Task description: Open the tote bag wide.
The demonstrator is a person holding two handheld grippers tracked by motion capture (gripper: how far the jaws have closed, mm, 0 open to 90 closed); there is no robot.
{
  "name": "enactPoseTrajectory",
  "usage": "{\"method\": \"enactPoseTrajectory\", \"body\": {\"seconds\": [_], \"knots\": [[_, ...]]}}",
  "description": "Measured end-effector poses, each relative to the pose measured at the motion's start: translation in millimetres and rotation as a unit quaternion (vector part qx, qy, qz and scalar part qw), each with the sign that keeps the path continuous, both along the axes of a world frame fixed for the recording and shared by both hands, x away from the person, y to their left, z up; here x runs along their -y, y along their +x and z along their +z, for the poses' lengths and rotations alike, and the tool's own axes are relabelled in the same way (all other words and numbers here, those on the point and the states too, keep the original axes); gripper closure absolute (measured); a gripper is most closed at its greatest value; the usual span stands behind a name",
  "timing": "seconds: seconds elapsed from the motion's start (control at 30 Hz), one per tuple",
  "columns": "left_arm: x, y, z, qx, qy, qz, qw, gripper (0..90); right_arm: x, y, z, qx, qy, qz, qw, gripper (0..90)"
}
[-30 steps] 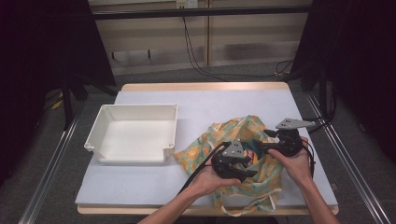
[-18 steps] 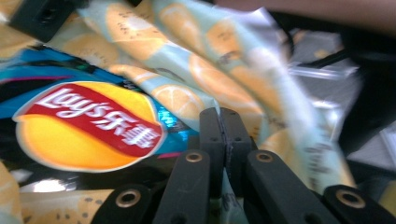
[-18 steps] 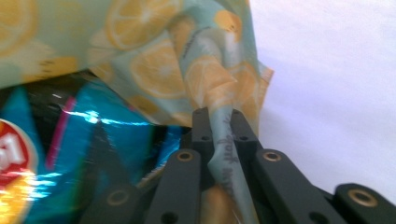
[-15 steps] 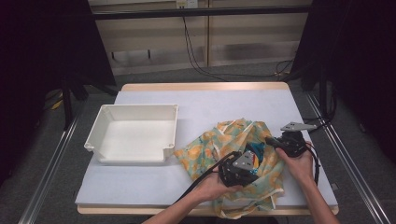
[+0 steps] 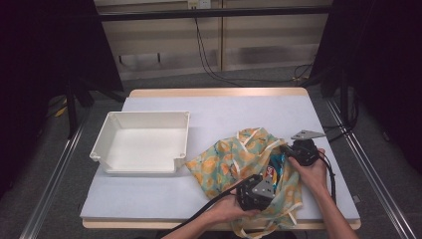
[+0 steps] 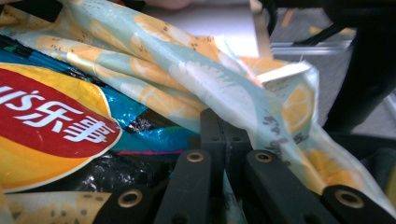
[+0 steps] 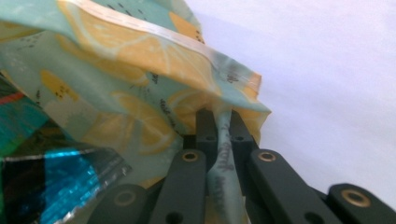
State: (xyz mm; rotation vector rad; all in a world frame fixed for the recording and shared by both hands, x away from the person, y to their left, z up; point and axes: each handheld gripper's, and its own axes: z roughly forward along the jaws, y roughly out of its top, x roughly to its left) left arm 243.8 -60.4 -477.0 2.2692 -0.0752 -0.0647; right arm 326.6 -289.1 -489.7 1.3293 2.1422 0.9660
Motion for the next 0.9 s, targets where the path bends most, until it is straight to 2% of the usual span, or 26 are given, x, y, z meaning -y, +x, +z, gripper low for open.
{"method": "enactPoseTrajectory", "body": {"seconds": [0.03, 0.1, 0.17, 0.23, 0.3, 0.33, 0.37, 0.4, 0.47, 0.5, 0.53, 0.6, 0.63, 0.7, 0.77, 0.8, 0.83, 0.87, 0.9], "knots": [[-0.5, 1.4, 0.6, 0.001, 0.006, 0.001, 1.0, 89.9, -0.7, 1.7, 0.0, 0.0, 0.003, 0.008, 1.0, 87.6], [-1.8, 3.1, 1.9, 0.012, 0.012, 0.003, 0.9999, 89.9, -4.8, 4.6, -0.2, 0.001, 0.004, 0.008, 1.0, 88.4], [-1.7, 8.2, -0.3, 0.007, 0.005, 0.01, 0.9999, 89.9, -10.2, 7.8, -0.3, 0.001, 0.005, 0.013, 0.9999, 88.8], [-1.9, 18.3, -0.1, 0.006, 0.007, 0.02, 0.9998, 89.9, -15.9, 15.3, 0.0, 0.004, 0.019, 0.018, 0.9996, 89.2], [-3.3, 27.3, 0.7, 0.011, 0.009, 0.045, 0.9989, 89.9, -21.6, 25.6, 0.3, 0.007, 0.039, 0.015, 0.9991, 89.2], [-4.3, 31.5, 0.9, 0.015, 0.011, 0.051, 0.9985, 89.9, -24.8, 30.2, 0.1, 0.01, 0.038, 0.015, 0.9991, 88.9], [-6.1, 35.8, 0.9, 0.004, 0.009, 0.059, 0.9982, 89.9, -27.5, 33.2, 0.0, 0.01, 0.036, 0.017, 0.9991, 88.7], [-7.9, 38.5, 1.1, 0.002, 0.009, 0.064, 0.9979, 89.9, -31.1, 36.1, -0.3, 0.009, 0.03, 0.017, 0.9994, 86.7], [-10.2, 39.9, 0.8, -0.019, -0.005, 0.061, 0.9979, 89.3, -34.9, 37.8, 0.4, 0.006, 0.03, 0.019, 0.9993, 75.2], [-11.2, 40.2, 1.7, -0.019, -0.008, 0.058, 0.9981, 88.3, -34.6, 36.2, 2.6, 0.007, 0.029, 0.018, 0.9994, 72.7], [-13.2, 40.1, 3.3, -0.031, -0.013, 0.054, 0.998, 87.3, -33.8, 34.2, 4.9, 0.006, 0.027, 0.018, 0.9995, 70.6], [-17.2, 40.1, 7.6, -0.034, -0.023, 0.058, 0.9975, 83.7, -28.3, 27.7, 13.6, 0.013, 0.023, 0.019, 0.9995, 60.7], [-19.5, 39.4, 11.0, -0.035, -0.036, 0.063, 0.9967, 82.0, -24.1, 23.4, 19.4, 0.015, 0.026, 0.018, 0.9994, 56.9], [-22.9, 39.7, 16.1, -0.038, -0.047, 0.064, 0.9961, 78.8, -14.0, 13.4, 31.9, 0.03, 0.046, 0.016, 0.9983, 49.2], [-25.6, 37.8, 21.6, -0.035, -0.049, 0.071, 0.9957, 76.6, -6.1, 2.9, 44.9, 0.041, 0.078, 0.017, 0.9959, 40.8], [-27.0, 36.9, 24.6, -0.029, -0.046, 0.073, 0.9959, 73.9, -4.5, -3.0, 51.3, 0.045, 0.082, 0.02, 0.9954, 39.7], [-27.9, 35.9, 26.6, -0.033, -0.053, 0.073, 0.9954, 71.1, -4.4, -8.5, 56.5, 0.046, 0.086, 0.028, 0.9949, 38.7], [-29.2, 35.1, 28.8, -0.029, -0.052, 0.068, 0.9959, 70.6, -5.0, -14.7, 61.4, 0.042, 0.091, 0.034, 0.9944, 37.5], [-30.0, 33.7, 30.0, -0.031, -0.057, 0.071, 0.9954, 70.0, -7.2, -21.5, 65.4, 0.043, 0.097, 0.039, 0.9936, 37.9]]}}
